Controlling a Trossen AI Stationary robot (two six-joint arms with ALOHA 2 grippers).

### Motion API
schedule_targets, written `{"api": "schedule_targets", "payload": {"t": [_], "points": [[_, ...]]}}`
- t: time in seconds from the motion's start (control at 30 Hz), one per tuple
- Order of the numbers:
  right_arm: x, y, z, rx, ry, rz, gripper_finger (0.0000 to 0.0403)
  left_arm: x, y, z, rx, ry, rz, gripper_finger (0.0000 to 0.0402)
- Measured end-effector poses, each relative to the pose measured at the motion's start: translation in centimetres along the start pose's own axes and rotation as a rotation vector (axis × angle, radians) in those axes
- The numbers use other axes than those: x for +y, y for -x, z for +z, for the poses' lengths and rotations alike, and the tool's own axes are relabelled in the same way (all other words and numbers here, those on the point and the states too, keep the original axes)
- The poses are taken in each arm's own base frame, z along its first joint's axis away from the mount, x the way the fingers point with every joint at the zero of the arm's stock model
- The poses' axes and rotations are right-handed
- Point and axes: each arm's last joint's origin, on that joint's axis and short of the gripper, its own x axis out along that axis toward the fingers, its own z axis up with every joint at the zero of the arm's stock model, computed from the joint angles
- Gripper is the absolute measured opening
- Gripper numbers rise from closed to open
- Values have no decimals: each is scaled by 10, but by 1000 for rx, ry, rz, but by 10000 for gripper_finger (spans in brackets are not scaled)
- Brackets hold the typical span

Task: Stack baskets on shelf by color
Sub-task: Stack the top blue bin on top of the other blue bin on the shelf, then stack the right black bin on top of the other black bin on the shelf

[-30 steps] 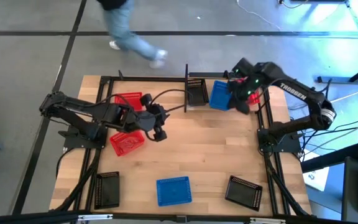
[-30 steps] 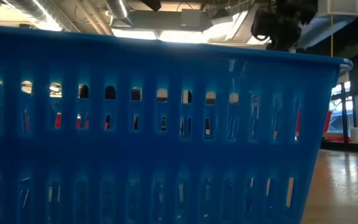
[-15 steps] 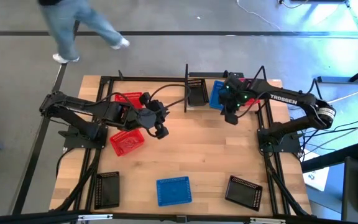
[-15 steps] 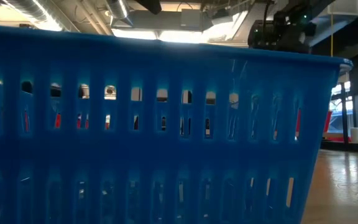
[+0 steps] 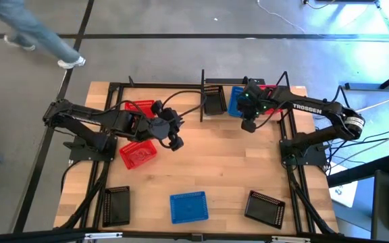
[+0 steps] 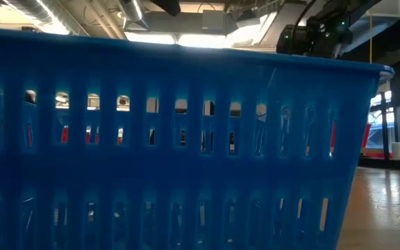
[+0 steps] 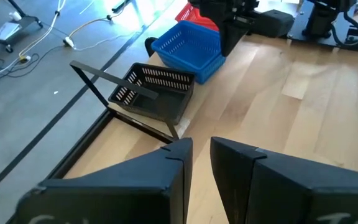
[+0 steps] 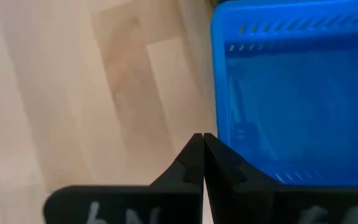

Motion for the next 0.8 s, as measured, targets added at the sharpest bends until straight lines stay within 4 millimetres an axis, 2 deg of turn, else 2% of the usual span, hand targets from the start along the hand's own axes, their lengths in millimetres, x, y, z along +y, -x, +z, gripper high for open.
{"api": "schedule_targets", "payload": {"t": [0.3, 0.43, 0.53, 0.63, 0.8], "points": [[-3, 0, -1, 26, 1, -105, 1, -2, 2, -1, -1, 14, -8, 51], [1, 8, 3, 0, 14, -67, 0, -2, 2, -1, 0, 27, -10, 51], [12, 25, 9, -63, 32, -16, 0, -3, 3, -5, 30, 74, -10, 51], [27, 52, 12, -141, 81, 52, 0, -3, 6, -14, 116, 128, -24, 51], [55, 93, 2, -280, 221, 272, 0, -8, 14, -28, 254, 182, -76, 51]]}}
